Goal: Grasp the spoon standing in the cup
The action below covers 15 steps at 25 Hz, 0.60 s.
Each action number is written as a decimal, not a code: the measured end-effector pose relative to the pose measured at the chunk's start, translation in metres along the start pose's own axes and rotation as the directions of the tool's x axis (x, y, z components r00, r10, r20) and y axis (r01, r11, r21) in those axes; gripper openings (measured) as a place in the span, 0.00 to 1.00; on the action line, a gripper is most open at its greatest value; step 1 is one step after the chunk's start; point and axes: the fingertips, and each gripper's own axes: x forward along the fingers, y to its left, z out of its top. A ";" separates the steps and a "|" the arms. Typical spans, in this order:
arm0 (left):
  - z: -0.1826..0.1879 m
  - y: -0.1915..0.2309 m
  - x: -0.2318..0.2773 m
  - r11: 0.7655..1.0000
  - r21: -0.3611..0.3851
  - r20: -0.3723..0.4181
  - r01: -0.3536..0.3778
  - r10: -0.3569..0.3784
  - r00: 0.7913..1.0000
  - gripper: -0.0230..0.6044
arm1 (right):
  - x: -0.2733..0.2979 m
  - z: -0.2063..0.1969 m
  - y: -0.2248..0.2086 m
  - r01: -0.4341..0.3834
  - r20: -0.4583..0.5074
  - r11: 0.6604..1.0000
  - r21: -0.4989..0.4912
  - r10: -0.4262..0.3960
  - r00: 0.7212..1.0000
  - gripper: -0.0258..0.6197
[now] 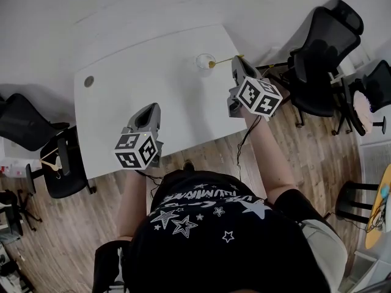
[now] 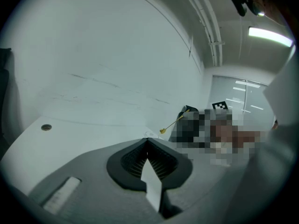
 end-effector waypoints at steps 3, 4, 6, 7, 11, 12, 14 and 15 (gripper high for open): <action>-0.003 -0.013 -0.005 1.000 0.002 0.002 -0.003 0.003 1.000 0.05 | -0.015 0.004 0.002 -0.024 0.006 1.000 0.002 0.024 1.000 0.06; -0.005 -0.018 -0.006 1.000 0.003 0.001 -0.005 0.005 1.000 0.05 | -0.020 0.004 0.003 -0.031 0.007 1.000 0.004 0.031 0.999 0.06; -0.007 -0.027 -0.010 1.000 0.006 0.001 -0.007 0.007 1.000 0.05 | -0.029 0.003 0.004 -0.044 0.004 0.999 0.012 0.044 0.999 0.06; -0.008 -0.032 -0.012 1.000 0.007 0.001 -0.008 0.008 1.000 0.05 | -0.034 0.002 0.004 -0.051 0.001 0.999 0.014 0.051 0.999 0.06; -0.016 -0.053 -0.021 1.000 0.011 -0.001 -0.013 0.013 1.000 0.05 | -0.057 -0.006 0.005 -0.077 -0.017 0.997 0.016 0.077 0.997 0.06; -0.018 -0.059 -0.024 1.000 0.011 -0.002 -0.014 0.014 1.000 0.05 | -0.063 -0.007 0.004 -0.082 -0.022 0.997 0.016 0.082 0.996 0.06; -0.023 -0.069 -0.029 1.000 0.011 -0.003 -0.019 0.019 1.000 0.05 | -0.074 -0.012 0.003 -0.092 -0.031 0.996 0.018 0.093 0.995 0.06; -0.026 -0.074 -0.032 1.000 0.010 -0.004 -0.023 0.023 1.000 0.05 | -0.080 -0.014 0.002 -0.098 -0.036 0.995 0.020 0.098 0.995 0.06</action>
